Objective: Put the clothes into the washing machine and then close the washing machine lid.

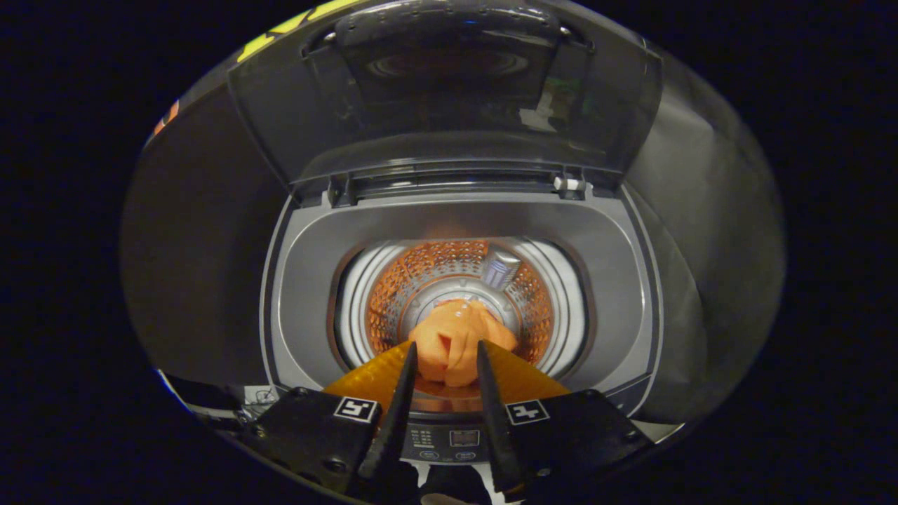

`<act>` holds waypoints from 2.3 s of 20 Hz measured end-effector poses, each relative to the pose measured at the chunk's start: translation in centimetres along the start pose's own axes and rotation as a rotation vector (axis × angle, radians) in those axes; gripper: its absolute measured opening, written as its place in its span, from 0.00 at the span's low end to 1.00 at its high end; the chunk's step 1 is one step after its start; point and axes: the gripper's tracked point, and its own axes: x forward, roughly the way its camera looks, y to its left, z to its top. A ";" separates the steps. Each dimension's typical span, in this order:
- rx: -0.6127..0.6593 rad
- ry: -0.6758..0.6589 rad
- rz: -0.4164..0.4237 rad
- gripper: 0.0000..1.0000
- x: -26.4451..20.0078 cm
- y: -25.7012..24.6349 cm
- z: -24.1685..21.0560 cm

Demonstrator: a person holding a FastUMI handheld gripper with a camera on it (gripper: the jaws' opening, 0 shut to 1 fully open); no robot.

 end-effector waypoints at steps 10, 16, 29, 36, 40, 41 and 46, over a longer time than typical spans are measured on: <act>-0.026 -0.031 -0.029 0.52 -1.0 -0.7 -1.2; -0.035 -0.039 -0.031 0.52 -1.6 -1.2 -2.1; -0.090 -0.232 -0.080 0.52 -8.8 -1.3 -1.9; -0.124 -0.346 -0.084 0.52 -15.5 1.2 -2.1; -0.119 -0.420 -0.106 0.52 -19.8 2.5 -1.3; -0.124 -0.444 -0.116 0.52 -21.0 2.8 -0.9; -0.099 -0.527 -0.158 0.52 -26.6 3.3 1.5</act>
